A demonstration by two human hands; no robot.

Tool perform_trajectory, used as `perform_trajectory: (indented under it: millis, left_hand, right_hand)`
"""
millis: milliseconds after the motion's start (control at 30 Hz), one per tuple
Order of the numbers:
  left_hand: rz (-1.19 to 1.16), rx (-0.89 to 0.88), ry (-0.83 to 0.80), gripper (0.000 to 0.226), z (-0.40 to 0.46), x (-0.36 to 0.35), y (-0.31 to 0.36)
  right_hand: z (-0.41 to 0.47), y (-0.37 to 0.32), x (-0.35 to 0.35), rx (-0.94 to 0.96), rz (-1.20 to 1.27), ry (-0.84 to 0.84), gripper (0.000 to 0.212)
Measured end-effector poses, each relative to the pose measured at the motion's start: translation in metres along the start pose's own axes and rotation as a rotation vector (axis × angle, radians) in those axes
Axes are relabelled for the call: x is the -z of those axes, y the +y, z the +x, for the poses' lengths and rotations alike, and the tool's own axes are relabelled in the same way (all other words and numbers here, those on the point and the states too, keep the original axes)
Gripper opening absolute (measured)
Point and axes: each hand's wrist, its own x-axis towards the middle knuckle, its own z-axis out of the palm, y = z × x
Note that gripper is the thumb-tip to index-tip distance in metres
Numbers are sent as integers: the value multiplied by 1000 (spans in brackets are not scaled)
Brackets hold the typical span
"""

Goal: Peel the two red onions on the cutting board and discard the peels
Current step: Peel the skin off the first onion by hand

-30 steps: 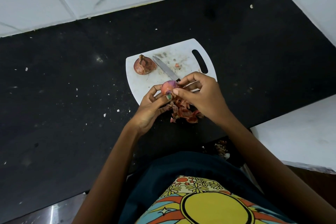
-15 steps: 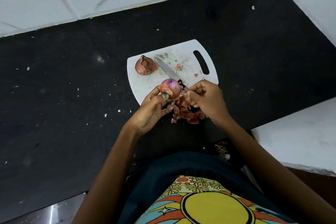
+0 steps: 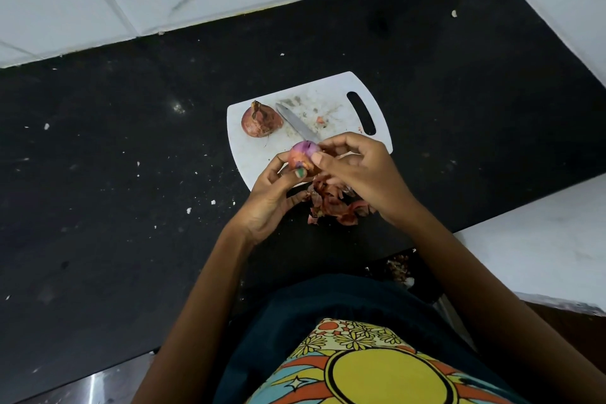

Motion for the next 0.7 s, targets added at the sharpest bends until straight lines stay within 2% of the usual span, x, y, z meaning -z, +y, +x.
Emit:
perform_trajectory:
  millis: [367,600,700]
  left_hand:
    - [56,-16,34,39,-1,-2,0]
    - [61,-27,33,38,-2,-1,-1]
    - [44,-18,29,37,-1,-1,0]
  right_hand:
    - [2,1,-6,69,-131,88,22]
    - [5,2,-2,88,-126,50,24]
    - [7,3,1,45,-31,71,18]
